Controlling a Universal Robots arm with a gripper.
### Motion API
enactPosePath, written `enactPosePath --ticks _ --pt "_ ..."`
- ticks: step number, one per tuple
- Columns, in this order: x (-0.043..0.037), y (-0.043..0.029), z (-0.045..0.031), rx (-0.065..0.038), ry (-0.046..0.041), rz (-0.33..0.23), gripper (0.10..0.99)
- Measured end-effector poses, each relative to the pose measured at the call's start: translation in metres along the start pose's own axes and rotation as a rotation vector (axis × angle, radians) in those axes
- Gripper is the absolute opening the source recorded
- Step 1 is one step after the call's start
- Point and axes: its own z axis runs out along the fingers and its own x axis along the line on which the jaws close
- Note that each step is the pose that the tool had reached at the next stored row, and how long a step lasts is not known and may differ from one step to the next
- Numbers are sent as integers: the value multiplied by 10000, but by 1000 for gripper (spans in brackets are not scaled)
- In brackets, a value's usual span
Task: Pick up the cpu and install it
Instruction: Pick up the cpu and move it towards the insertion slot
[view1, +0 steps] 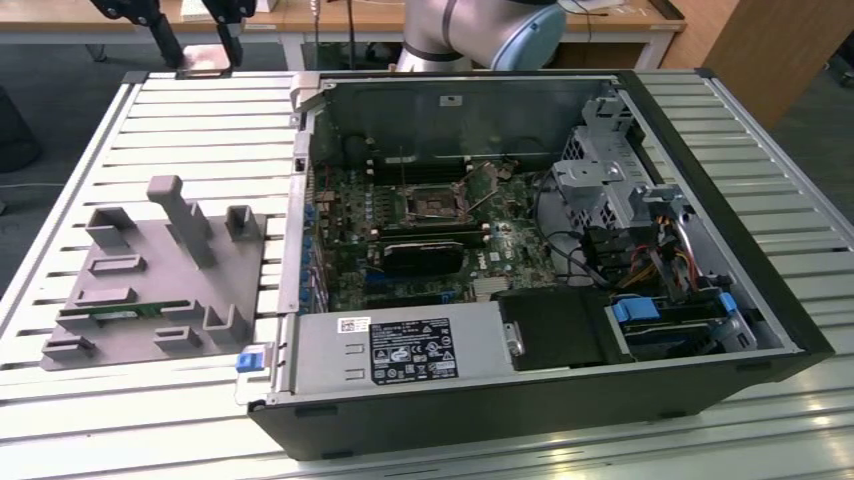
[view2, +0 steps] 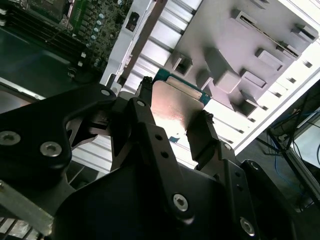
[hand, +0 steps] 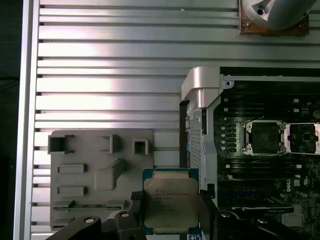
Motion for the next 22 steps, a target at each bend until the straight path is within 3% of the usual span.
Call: enactPosePath --ticks 22 --pt "-319 9 8 0 0 1 529"
